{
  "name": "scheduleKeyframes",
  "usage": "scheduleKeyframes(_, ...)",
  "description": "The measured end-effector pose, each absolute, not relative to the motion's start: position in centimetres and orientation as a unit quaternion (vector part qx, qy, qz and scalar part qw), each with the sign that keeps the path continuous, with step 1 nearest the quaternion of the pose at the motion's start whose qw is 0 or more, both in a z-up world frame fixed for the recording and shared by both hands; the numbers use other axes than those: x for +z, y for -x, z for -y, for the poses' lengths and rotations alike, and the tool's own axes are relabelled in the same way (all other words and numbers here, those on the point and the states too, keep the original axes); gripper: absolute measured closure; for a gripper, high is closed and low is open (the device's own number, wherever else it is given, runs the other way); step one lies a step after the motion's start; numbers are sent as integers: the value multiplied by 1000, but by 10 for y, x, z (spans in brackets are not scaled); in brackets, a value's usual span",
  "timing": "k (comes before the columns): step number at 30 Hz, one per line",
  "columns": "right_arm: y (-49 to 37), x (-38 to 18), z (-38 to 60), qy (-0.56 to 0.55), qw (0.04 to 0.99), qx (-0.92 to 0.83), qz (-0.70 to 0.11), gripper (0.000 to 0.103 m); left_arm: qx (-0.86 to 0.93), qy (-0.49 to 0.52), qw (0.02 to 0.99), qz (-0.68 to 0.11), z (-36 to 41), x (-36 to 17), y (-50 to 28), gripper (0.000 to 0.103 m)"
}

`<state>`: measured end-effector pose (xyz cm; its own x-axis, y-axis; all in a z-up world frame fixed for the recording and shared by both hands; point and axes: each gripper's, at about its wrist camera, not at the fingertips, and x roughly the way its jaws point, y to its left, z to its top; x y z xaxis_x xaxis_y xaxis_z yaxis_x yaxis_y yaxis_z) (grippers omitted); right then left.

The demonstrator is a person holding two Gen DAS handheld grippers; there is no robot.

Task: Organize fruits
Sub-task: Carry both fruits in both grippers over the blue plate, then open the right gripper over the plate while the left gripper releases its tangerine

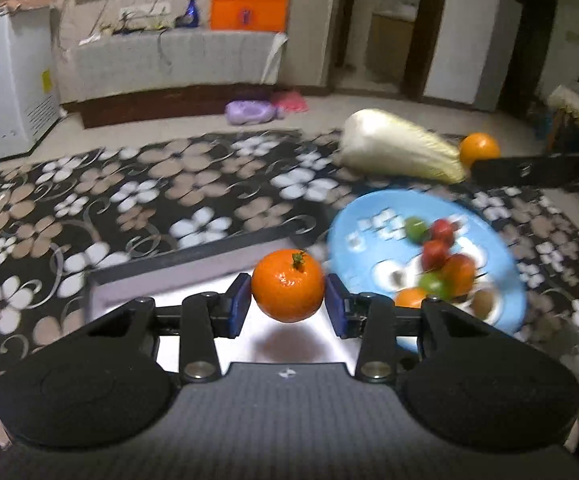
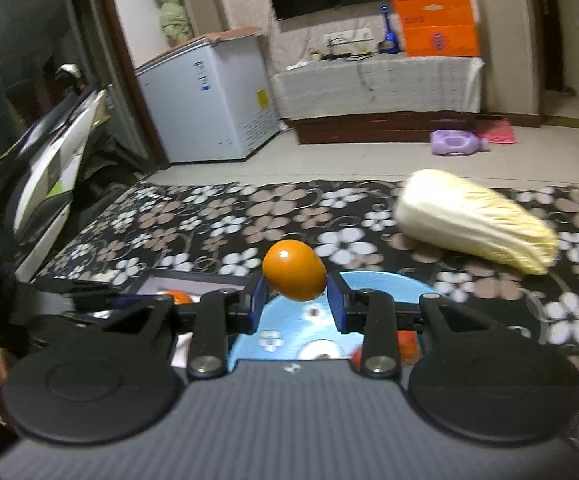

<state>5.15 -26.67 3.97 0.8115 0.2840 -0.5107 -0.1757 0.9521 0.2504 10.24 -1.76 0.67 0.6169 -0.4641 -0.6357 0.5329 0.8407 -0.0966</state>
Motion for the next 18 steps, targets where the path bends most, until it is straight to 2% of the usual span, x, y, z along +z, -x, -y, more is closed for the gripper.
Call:
scheduleKeyframes(8, -38, 27, 285, -85, 944, 85, -307, 66, -322, -53, 884, -333, 78, 7, -93, 57)
scheduleKeyframes(18, -46, 6, 287, -71, 935, 70, -341, 66, -284, -51, 892, -349, 125, -14, -112, 57)
